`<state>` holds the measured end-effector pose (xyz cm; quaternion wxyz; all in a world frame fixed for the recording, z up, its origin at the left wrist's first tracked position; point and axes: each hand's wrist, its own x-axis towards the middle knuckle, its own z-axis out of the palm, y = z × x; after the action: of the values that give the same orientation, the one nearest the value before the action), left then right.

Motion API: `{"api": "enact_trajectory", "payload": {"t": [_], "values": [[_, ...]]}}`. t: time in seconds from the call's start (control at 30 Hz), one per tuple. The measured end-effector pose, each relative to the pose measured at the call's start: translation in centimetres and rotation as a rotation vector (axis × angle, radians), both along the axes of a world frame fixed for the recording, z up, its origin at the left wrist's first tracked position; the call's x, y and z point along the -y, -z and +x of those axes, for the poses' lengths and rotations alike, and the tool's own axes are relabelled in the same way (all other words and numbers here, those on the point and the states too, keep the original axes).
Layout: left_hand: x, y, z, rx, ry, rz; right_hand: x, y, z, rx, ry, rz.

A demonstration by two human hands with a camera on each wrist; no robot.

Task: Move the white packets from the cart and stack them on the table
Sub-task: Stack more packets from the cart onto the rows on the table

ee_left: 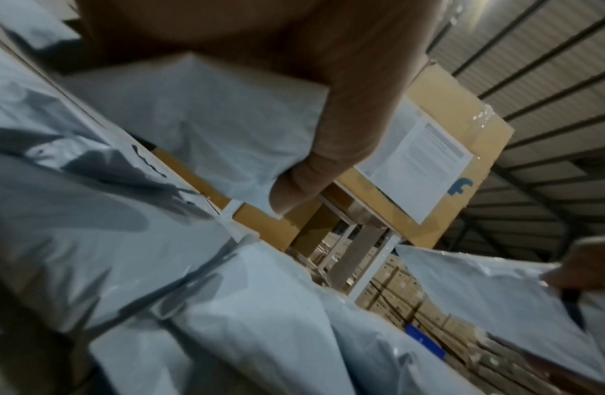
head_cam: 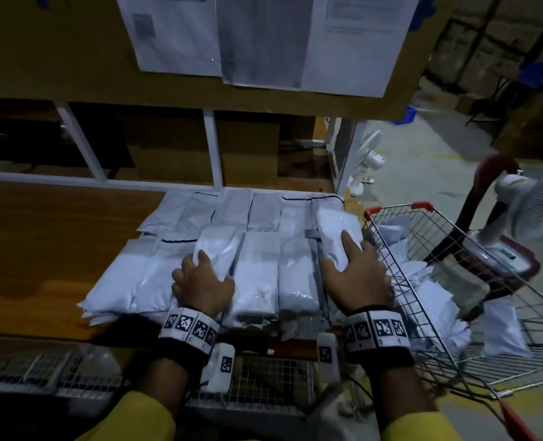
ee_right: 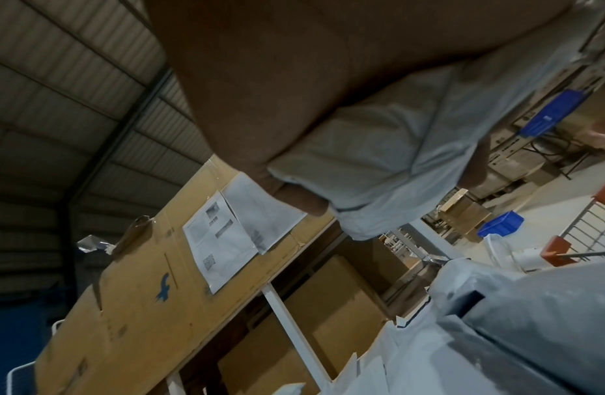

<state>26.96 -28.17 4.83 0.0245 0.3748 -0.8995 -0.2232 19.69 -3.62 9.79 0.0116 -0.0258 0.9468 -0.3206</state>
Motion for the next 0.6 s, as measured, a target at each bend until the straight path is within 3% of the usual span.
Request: {"api": "enact_trajectory", "payload": {"t": [0.3,0.6], "values": [[-0.3,3.5,-0.6,-0.059,0.018,-0.086,4.1,0.2,0.3,0.019,0.046,0.015],[-0.9,4.5,-0.6,-0.108,0.013,-0.169,2.6,-0.5,0.3,0.022,0.043,0.075]]}}
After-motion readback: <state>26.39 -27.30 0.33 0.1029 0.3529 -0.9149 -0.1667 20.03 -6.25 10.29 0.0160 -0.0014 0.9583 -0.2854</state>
